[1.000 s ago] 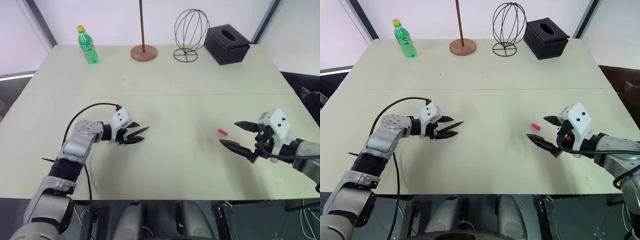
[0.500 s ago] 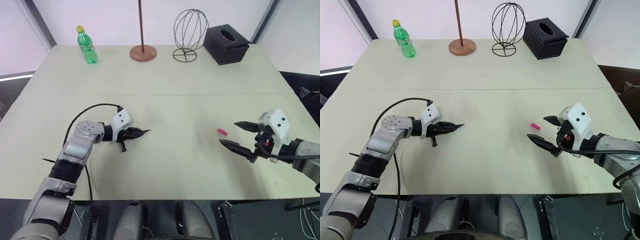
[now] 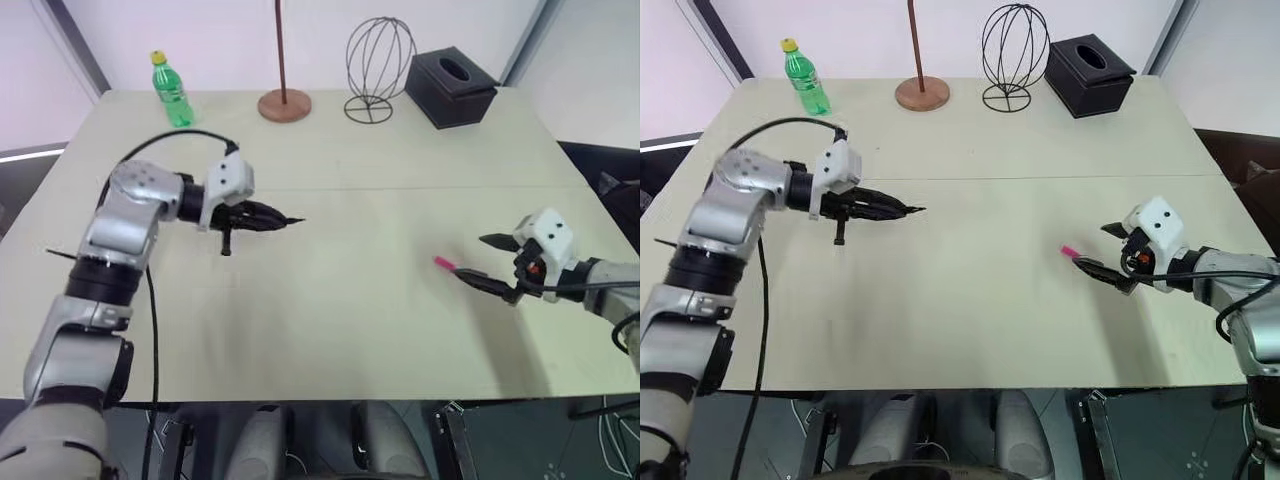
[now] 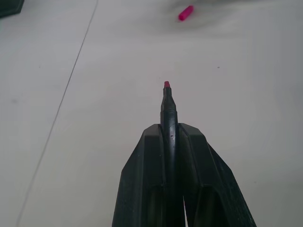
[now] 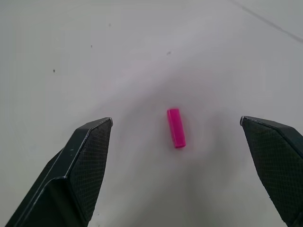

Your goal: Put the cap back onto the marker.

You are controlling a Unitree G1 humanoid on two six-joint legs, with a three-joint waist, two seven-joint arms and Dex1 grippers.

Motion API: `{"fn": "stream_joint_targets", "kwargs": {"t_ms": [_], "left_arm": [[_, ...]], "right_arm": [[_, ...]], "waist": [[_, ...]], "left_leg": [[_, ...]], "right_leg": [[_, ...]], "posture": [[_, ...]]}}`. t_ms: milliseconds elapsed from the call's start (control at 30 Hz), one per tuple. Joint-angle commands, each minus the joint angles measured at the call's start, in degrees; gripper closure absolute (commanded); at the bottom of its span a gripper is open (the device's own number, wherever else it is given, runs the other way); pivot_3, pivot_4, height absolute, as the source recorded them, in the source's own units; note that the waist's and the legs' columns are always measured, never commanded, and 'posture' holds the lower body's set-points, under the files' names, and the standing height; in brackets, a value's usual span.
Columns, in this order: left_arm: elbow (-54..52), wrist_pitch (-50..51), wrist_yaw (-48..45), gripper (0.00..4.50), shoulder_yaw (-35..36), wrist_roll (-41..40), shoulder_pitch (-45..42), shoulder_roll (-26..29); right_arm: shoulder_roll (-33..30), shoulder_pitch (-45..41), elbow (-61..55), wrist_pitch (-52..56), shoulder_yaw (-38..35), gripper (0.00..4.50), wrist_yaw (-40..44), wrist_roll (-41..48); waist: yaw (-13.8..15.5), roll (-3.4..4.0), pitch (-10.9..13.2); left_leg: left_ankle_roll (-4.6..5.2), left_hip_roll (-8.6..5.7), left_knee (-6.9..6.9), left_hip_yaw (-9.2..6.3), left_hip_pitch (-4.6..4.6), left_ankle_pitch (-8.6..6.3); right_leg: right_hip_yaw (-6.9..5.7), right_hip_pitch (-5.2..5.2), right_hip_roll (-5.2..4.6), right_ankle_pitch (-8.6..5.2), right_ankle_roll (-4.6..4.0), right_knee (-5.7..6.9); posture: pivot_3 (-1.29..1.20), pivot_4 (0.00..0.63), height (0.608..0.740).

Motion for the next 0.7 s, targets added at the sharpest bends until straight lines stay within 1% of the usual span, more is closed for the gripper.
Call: {"fn": "stream_joint_targets", "kwargs": {"t_ms": [33, 233, 367, 433, 700], "left_arm": [[1.05, -2.66, -3.05, 4.46, -0.44, 0.36, -2.68, 0.61], [1.72, -4.45, -5.34, 4.46, -1.42, 0.84, -4.25, 0.38], [4.43, -7.4, -3.64, 4.46, -1.78, 3.15, -3.64, 0.22], [5.08, -7.44, -3.33, 4.46, -1.32, 3.08, -3.38, -0.01], [4.61, -7.97, -1.24, 4.46, -0.61, 3.67, -1.44, 0.32]], "right_arm": [[0.34, -2.35, 2.56, -2.9, -0.03, 0.0, 1.49, -1.06], [3.39, -4.67, 8.18, -5.72, 3.1, 0.0, 2.8, -3.54], [4.4, -4.65, 9.9, -6.06, 4.77, 0.0, 3.87, -4.67], [5.33, -5.3, 10.91, -6.5, 5.1, 0.0, 3.57, -5.19], [7.46, -7.43, 17.12, -9.24, 6.26, 0.0, 3.68, -7.88]], "waist": [[0.0, 0.0, 0.0], [0.0, 0.0, 0.0], [0.02, 0.0, 0.0], [0.02, 0.0, 0.0], [0.0, 0.0, 0.0]], "left_leg": [[0.0, 0.01, 0.0, 0.0, 0.0, 0.0], [0.0, 0.01, 0.01, -0.01, -0.01, 0.0], [0.0, 0.01, 0.02, -0.01, -0.02, 0.0], [0.0, 0.0, 0.03, -0.01, -0.02, 0.0], [0.0, 0.01, 0.03, -0.02, -0.01, 0.0]], "right_leg": [[0.0, 0.0, 0.0, 0.0, 0.0, 0.0], [0.01, -0.01, 0.01, 0.0, 0.0, 0.01], [0.02, -0.02, 0.01, 0.0, 0.0, 0.01], [0.02, -0.03, 0.01, 0.0, 0.0, 0.03], [0.02, -0.03, 0.01, 0.0, 0.0, 0.05]], "posture": [[0.0, 0.15, 0.74], [0.0, 0.15, 0.74], [0.0, 0.15, 0.74], [0.0, 0.15, 0.74], [0.0, 0.15, 0.74]]}}
